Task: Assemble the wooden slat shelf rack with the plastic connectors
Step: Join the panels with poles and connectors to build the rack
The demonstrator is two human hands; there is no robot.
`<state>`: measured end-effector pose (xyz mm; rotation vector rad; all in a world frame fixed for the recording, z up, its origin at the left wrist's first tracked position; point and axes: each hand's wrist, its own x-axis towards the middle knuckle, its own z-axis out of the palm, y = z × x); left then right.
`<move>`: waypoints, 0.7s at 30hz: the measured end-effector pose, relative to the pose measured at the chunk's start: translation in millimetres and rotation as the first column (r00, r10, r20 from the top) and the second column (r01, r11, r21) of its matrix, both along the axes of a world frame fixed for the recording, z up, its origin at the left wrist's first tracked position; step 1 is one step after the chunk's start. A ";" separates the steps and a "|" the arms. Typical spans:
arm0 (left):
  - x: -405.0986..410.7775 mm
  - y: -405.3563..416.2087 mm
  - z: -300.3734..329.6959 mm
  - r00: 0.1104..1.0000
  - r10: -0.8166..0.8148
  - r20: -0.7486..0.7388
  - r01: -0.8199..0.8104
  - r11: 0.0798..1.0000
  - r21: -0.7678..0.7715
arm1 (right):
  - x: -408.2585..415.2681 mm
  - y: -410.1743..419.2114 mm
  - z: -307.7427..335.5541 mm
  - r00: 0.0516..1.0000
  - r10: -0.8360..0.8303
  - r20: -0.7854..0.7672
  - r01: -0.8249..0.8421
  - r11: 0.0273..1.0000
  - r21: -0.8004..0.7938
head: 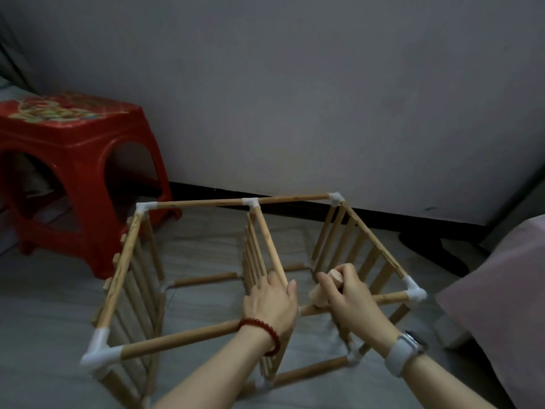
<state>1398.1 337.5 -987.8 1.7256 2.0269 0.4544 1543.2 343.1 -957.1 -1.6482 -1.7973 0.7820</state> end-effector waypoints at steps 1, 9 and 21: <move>6.4 7.4 -0.3 0.999 0.035 -0.014 -0.036 0.999 -0.009 | 3.0 1.3 0.3 1.000 -0.003 -0.022 0.003 1.000 0.027; 23.7 24.9 -10.7 0.977 -0.051 -0.206 0.048 0.999 -0.020 | 21.6 23.8 -11.9 0.985 -0.107 -0.134 0.109 0.994 0.006; -43.8 18.5 10.7 0.982 -0.110 -0.155 0.123 0.989 0.080 | -4.7 18.1 18.3 0.965 0.173 0.199 -0.201 0.970 0.134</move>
